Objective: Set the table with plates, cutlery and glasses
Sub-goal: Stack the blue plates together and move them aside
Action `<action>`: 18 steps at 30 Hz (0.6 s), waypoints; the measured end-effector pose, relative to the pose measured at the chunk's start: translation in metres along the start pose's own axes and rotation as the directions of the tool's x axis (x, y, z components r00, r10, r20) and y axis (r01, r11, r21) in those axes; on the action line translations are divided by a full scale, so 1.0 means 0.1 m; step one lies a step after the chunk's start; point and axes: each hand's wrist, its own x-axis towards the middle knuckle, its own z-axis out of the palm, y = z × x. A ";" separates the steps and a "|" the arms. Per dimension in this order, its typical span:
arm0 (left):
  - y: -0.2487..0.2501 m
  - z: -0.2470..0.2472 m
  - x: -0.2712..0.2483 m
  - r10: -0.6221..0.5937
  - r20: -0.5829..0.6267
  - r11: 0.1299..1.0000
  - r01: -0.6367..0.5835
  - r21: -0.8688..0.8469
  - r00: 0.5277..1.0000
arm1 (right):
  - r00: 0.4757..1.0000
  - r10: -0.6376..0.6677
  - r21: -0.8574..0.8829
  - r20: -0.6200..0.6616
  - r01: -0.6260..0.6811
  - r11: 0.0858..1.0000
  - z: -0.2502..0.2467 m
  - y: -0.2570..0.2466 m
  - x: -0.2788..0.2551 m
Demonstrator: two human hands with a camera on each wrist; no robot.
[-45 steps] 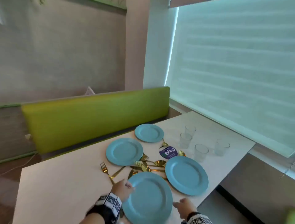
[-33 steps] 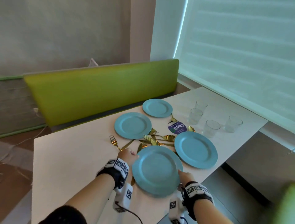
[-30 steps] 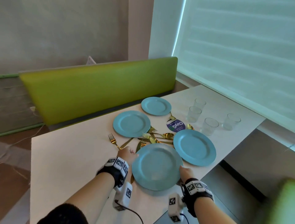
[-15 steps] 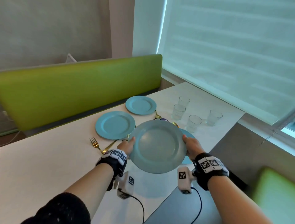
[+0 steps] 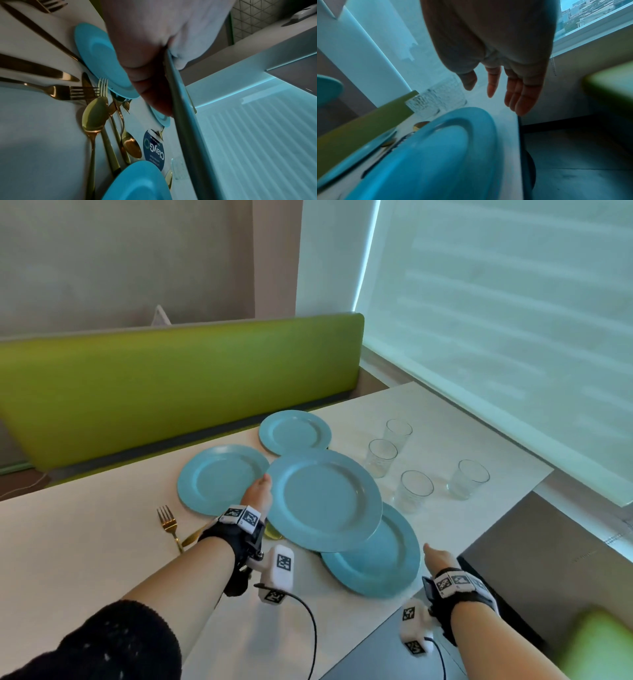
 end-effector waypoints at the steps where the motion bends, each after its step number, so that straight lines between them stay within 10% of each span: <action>1: 0.00 0.02 0.03 -0.006 -0.018 1.000 0.007 0.012 1.000 | 0.999 0.026 -0.011 0.023 -0.026 1.000 0.00 0.04 0.03; 9: -0.12 0.32 0.13 -0.052 -0.104 0.998 0.049 -0.035 0.993 | 0.991 0.025 0.096 0.135 -0.039 0.995 0.36 0.41 1.11; 18: -0.04 0.49 0.12 -0.093 -0.066 0.996 0.093 -0.006 0.993 | 0.997 -0.027 0.032 0.066 0.025 0.999 0.10 -0.12 0.24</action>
